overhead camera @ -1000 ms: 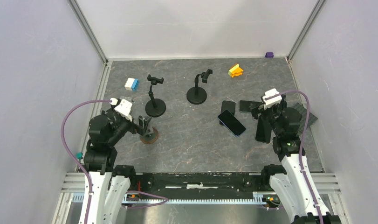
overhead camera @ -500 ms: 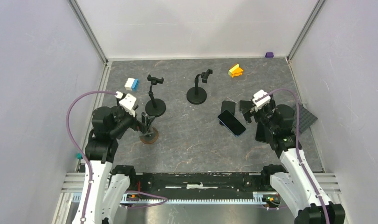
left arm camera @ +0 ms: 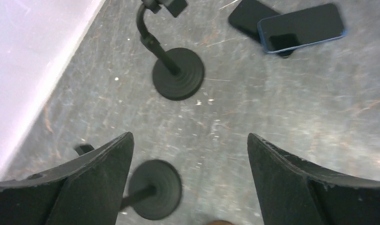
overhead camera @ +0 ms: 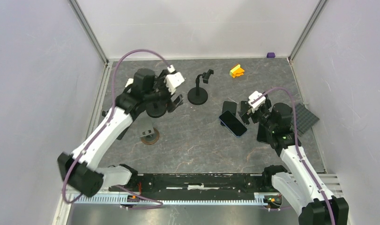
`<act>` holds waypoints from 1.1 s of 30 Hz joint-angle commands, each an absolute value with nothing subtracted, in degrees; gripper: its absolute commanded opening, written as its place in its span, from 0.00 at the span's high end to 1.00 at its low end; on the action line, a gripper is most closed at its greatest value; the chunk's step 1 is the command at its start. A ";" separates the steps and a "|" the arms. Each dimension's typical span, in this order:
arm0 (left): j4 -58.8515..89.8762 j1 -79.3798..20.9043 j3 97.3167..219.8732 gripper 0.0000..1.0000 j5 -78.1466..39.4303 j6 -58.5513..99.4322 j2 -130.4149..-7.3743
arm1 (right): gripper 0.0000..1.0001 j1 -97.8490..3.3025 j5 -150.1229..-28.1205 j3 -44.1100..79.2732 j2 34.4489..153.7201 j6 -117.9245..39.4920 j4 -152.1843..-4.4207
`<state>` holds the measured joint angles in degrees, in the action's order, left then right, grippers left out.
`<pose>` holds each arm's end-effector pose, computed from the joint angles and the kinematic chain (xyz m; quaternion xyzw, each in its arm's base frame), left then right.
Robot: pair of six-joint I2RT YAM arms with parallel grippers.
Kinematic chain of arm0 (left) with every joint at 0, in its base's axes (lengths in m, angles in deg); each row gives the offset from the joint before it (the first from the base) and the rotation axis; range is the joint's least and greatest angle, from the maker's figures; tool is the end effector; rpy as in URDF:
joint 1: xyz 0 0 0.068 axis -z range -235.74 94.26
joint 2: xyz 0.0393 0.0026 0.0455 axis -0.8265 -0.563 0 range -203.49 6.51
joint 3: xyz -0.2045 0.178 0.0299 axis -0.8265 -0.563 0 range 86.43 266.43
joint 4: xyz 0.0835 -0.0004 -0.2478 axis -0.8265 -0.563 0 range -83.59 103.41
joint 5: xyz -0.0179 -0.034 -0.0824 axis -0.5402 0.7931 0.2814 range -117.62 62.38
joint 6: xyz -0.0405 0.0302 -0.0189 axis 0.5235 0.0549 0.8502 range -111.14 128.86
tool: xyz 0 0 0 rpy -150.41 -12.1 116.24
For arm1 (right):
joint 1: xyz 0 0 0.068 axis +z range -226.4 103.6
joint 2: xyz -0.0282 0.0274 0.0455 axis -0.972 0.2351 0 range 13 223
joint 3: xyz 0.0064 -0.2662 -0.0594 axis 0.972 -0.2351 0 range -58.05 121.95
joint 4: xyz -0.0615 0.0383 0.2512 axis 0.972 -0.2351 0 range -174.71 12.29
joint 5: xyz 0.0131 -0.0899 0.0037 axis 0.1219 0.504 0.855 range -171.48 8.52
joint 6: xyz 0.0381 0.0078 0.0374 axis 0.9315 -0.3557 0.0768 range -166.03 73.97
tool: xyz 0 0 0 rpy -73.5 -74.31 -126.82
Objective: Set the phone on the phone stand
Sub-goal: Move the phone stand to the center of the board.
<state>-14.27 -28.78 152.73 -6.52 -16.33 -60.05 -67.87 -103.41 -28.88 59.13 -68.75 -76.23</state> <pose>0.2215 -0.1270 0.3643 0.4550 0.7152 -0.1647 0.5043 0.1879 0.0416 0.2612 -0.3214 0.7214 0.0768 0.6086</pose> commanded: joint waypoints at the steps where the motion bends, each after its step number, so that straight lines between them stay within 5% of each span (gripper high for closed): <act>1: -10.84 -28.49 161.76 0.07 -5.39 -31.43 -72.54 | 0.03 -67.62 -103.58 -29.04 58.78 -70.76 -75.48; 20: -16.39 -30.36 197.44 0.12 11.44 -48.34 -113.49 | 0.03 -69.85 -102.67 -29.40 59.10 -72.61 -76.76; 33: -15.60 -31.51 197.89 0.44 18.27 -44.15 -116.12 | 0.02 -70.25 -102.31 -29.62 59.73 -73.18 -76.83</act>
